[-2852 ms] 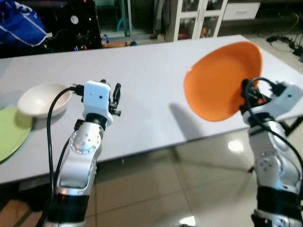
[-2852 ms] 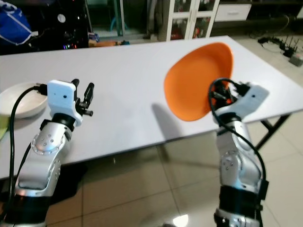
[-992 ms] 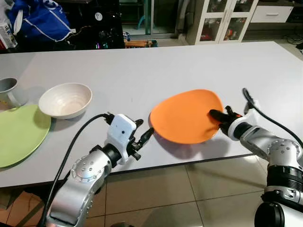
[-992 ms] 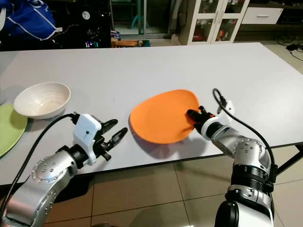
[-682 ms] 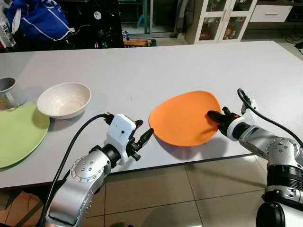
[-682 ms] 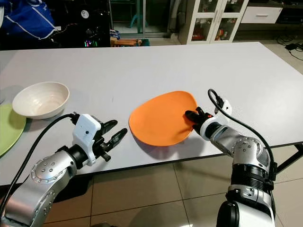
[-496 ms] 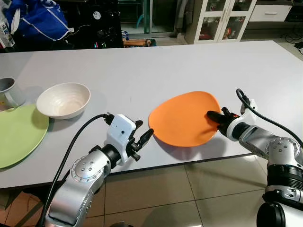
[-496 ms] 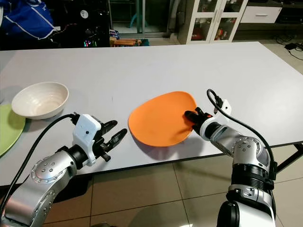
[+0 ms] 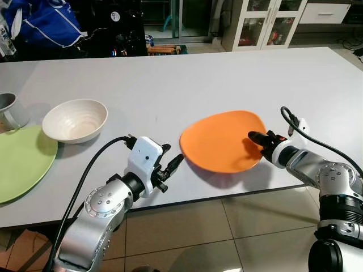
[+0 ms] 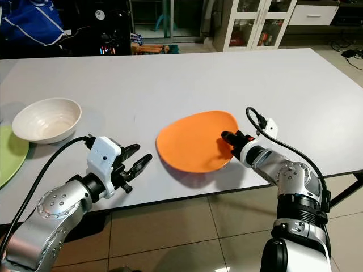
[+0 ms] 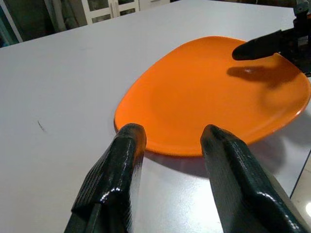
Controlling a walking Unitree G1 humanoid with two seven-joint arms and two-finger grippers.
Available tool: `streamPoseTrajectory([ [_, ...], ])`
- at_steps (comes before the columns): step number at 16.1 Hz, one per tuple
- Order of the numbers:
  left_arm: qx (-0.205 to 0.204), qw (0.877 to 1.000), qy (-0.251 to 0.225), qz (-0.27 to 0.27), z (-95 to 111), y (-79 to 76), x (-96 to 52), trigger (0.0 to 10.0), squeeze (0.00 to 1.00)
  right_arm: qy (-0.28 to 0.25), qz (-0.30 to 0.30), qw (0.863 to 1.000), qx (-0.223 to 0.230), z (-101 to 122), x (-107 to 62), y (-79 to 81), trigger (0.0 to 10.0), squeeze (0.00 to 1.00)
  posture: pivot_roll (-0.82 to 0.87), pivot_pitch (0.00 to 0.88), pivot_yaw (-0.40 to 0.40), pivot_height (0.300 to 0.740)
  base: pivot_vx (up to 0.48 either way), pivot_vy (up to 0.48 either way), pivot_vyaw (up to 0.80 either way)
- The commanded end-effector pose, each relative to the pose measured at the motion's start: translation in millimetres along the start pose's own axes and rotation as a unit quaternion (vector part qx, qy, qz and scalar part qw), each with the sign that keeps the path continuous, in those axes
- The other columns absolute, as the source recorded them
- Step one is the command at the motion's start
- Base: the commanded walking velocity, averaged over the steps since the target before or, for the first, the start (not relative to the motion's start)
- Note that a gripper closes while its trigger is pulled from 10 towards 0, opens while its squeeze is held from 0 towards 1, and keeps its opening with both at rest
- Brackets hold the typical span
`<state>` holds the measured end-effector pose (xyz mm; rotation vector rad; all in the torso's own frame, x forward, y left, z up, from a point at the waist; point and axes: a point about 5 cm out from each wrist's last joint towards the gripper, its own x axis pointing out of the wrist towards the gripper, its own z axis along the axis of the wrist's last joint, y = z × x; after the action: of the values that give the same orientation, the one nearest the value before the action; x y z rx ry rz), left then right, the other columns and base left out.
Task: Setting the table
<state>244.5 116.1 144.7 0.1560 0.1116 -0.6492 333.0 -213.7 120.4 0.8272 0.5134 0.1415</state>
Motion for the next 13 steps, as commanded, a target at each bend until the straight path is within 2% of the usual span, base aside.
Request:
streamPoseTrajectory([
  [1,0.006,1.000,-0.006,0.005,4.9,3.0,0.3,10.0,0.00,-0.018,0.003,1.000,-0.022,9.7,1.2,5.3,10.0,1.00,-0.02,0.036,-0.014,0.740,0.000,0.000,0.00],
  [5,0.005,1.000,-0.007,0.008,5.7,5.6,0.8,10.0,0.00,-0.017,0.001,0.998,-0.058,8.9,4.8,7.4,10.0,1.00,-0.02,0.026,-0.016,0.740,0.000,0.000,0.00],
  [13,0.007,1.000,-0.004,0.013,4.8,9.1,-0.1,10.0,0.00,-0.025,-0.027,0.995,-0.094,10.1,6.1,-5.1,10.0,1.00,-0.02,0.020,-0.011,0.740,0.000,0.000,0.00],
])
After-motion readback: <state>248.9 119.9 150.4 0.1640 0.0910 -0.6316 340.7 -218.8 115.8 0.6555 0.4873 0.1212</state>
